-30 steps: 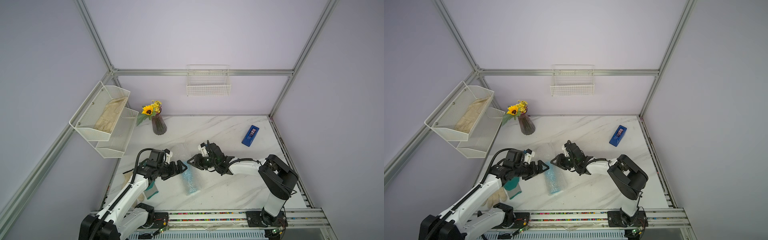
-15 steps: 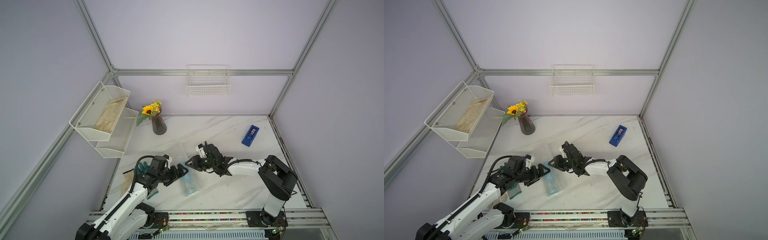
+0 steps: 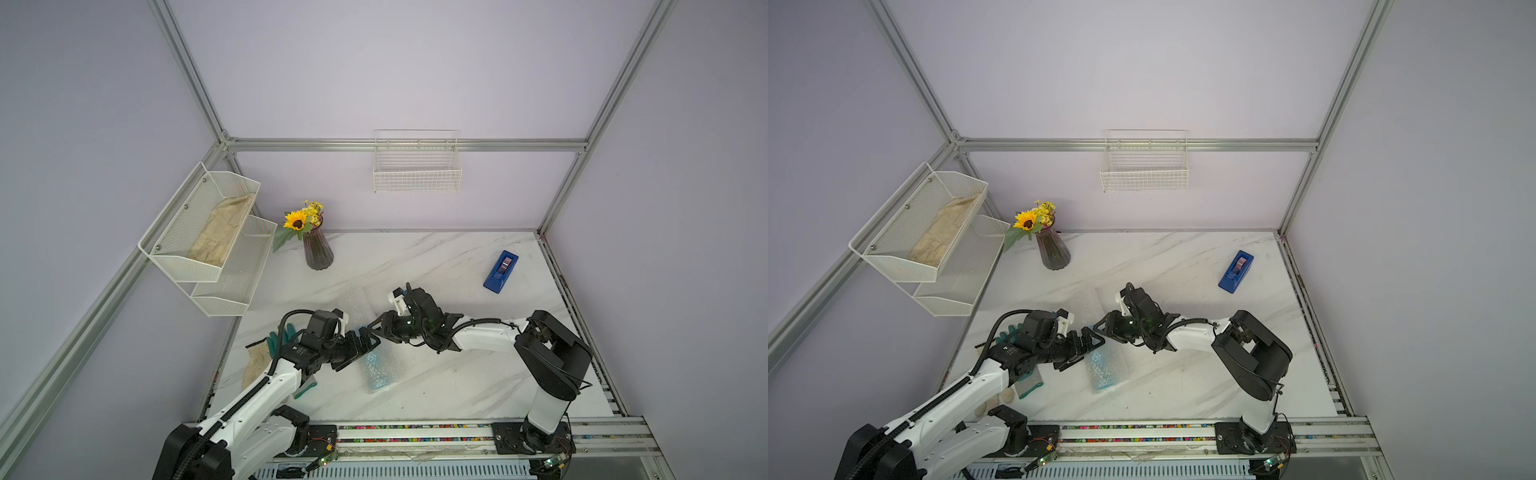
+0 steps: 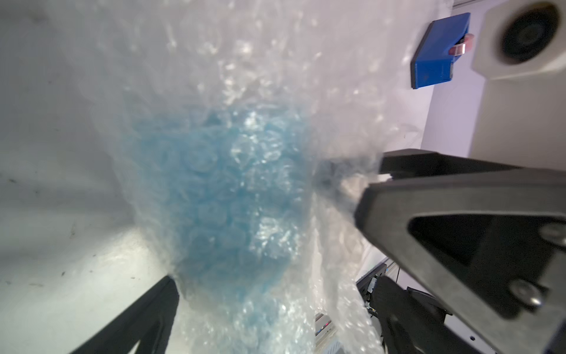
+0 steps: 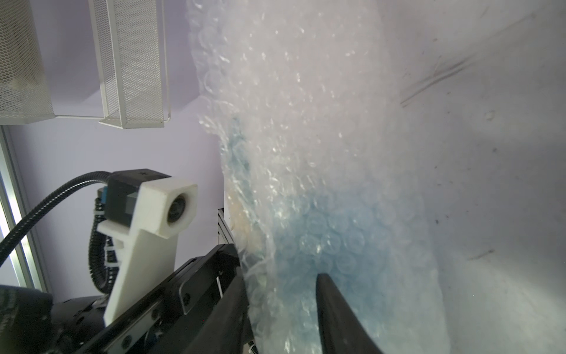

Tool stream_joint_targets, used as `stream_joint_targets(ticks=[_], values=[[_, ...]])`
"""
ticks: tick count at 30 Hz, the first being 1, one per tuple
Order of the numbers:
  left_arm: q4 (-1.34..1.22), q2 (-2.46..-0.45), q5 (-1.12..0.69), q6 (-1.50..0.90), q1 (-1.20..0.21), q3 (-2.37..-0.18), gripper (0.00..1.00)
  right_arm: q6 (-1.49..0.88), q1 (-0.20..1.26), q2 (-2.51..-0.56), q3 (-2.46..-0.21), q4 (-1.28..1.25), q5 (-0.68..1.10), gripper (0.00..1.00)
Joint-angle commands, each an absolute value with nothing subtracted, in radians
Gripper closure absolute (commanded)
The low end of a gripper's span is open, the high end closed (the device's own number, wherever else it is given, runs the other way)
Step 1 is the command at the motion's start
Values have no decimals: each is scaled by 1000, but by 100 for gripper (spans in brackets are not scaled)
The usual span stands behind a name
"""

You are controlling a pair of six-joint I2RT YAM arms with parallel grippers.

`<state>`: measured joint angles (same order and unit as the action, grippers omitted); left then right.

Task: Wrap wine glasses in bubble wrap
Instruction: Wrap the wine glass in bubble wrap.

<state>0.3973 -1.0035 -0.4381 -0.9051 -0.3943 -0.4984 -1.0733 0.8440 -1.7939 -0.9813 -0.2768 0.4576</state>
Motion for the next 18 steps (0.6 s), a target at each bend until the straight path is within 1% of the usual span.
stream_joint_targets(ticks=[1,8,17,18], values=[[397,-1009,-417,-884,-401,-452,0,-1094,854,-1806,-1008,-268,449,59],[402,-984,-390,-860,-401,-423,1,-1092,855,-1805,-1005,-266,446,59],[324,-1004,-396,-774,-400,-386,23,-1076,855,-1794,-1004,-249,443,59],[324,-1006,-397,-767,-399,-387,24,-1075,854,-1790,-1006,-245,441,59]])
